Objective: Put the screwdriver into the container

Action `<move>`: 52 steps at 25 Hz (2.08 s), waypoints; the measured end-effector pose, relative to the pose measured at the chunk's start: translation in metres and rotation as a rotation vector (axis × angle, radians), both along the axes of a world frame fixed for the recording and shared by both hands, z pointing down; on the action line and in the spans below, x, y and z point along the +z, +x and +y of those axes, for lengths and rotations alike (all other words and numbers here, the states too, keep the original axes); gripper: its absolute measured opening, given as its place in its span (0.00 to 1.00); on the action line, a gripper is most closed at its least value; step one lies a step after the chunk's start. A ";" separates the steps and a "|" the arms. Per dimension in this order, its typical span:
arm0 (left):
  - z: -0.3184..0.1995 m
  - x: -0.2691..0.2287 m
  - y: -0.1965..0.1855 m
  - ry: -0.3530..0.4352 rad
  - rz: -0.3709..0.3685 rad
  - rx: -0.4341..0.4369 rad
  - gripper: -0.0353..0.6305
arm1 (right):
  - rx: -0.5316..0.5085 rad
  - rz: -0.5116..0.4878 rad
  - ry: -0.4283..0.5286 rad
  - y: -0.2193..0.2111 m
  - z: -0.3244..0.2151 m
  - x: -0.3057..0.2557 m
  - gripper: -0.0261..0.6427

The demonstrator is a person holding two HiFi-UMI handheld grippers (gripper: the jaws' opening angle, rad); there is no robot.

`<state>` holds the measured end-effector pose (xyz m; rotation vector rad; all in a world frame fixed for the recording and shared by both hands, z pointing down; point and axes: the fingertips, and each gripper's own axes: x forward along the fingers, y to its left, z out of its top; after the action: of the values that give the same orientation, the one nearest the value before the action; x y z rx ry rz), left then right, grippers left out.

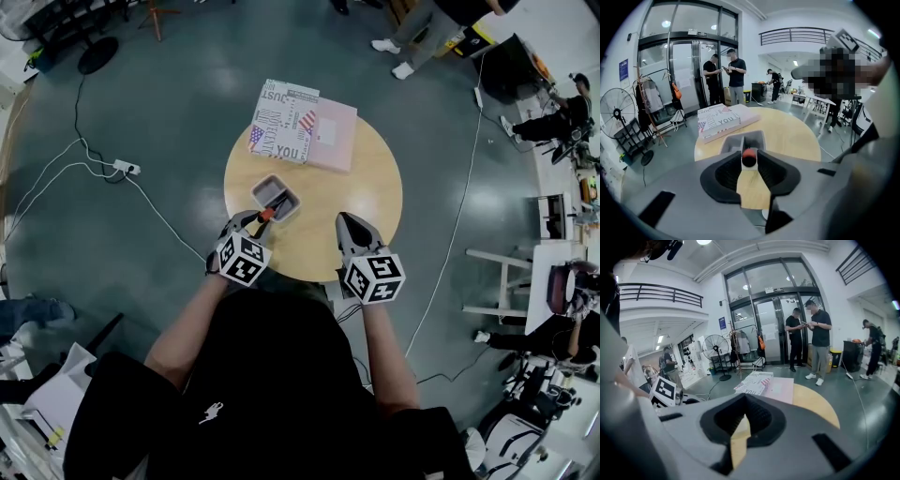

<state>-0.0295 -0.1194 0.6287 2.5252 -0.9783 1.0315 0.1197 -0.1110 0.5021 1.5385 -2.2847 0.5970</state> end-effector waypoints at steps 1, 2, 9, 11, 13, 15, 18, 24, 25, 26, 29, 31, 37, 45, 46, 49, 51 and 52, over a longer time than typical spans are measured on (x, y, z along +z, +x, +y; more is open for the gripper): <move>0.000 0.001 -0.001 0.000 -0.001 0.003 0.24 | 0.000 -0.001 0.002 -0.001 0.000 -0.001 0.04; 0.000 0.001 -0.001 0.000 -0.001 0.007 0.27 | 0.000 -0.002 0.005 -0.002 -0.001 -0.001 0.04; -0.001 -0.006 -0.010 0.024 0.000 0.003 0.29 | -0.005 -0.004 0.017 -0.009 -0.002 -0.005 0.04; -0.004 -0.012 -0.015 0.037 0.006 -0.004 0.29 | -0.005 -0.006 0.025 -0.012 -0.004 -0.007 0.04; -0.007 -0.019 -0.020 0.052 0.018 -0.015 0.29 | -0.007 -0.007 0.038 -0.015 -0.006 -0.011 0.04; -0.011 -0.029 -0.024 0.072 0.034 -0.028 0.29 | -0.009 -0.007 0.059 -0.018 -0.008 -0.018 0.04; -0.018 -0.051 -0.030 0.118 0.063 -0.049 0.27 | -0.010 -0.017 0.090 -0.022 -0.011 -0.030 0.04; -0.033 -0.103 -0.041 0.214 0.142 -0.099 0.17 | -0.002 -0.039 0.145 -0.028 -0.012 -0.052 0.04; -0.036 -0.110 -0.043 0.228 0.157 -0.107 0.15 | -0.003 -0.038 0.156 -0.030 -0.013 -0.056 0.04; -0.038 -0.117 -0.046 0.240 0.168 -0.113 0.15 | -0.005 -0.033 0.167 -0.032 -0.013 -0.059 0.04; -0.043 -0.137 -0.053 0.277 0.199 -0.132 0.11 | -0.016 -0.008 0.203 -0.038 -0.012 -0.070 0.04; -0.045 -0.151 -0.057 0.304 0.226 -0.143 0.10 | -0.020 -0.004 0.226 -0.040 -0.010 -0.080 0.04; -0.049 -0.204 -0.062 0.396 0.312 -0.152 0.08 | -0.018 -0.015 0.312 -0.046 -0.009 -0.117 0.04; -0.042 -0.250 -0.068 0.477 0.380 -0.160 0.06 | 0.011 -0.030 0.401 -0.046 -0.004 -0.154 0.04; -0.042 -0.253 -0.069 0.481 0.384 -0.162 0.06 | 0.014 -0.031 0.403 -0.045 -0.003 -0.155 0.04; -0.041 -0.256 -0.071 0.482 0.393 -0.169 0.06 | 0.021 -0.041 0.397 -0.045 0.001 -0.154 0.04; -0.041 -0.255 -0.073 0.479 0.398 -0.176 0.06 | 0.022 -0.042 0.392 -0.046 0.003 -0.152 0.04; -0.040 -0.254 -0.074 0.478 0.399 -0.179 0.06 | 0.022 -0.042 0.390 -0.046 0.004 -0.151 0.04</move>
<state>-0.1038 -0.1599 0.3748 2.7750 -1.4143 0.2375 0.0737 -0.1075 0.3516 1.7339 -2.5289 0.1935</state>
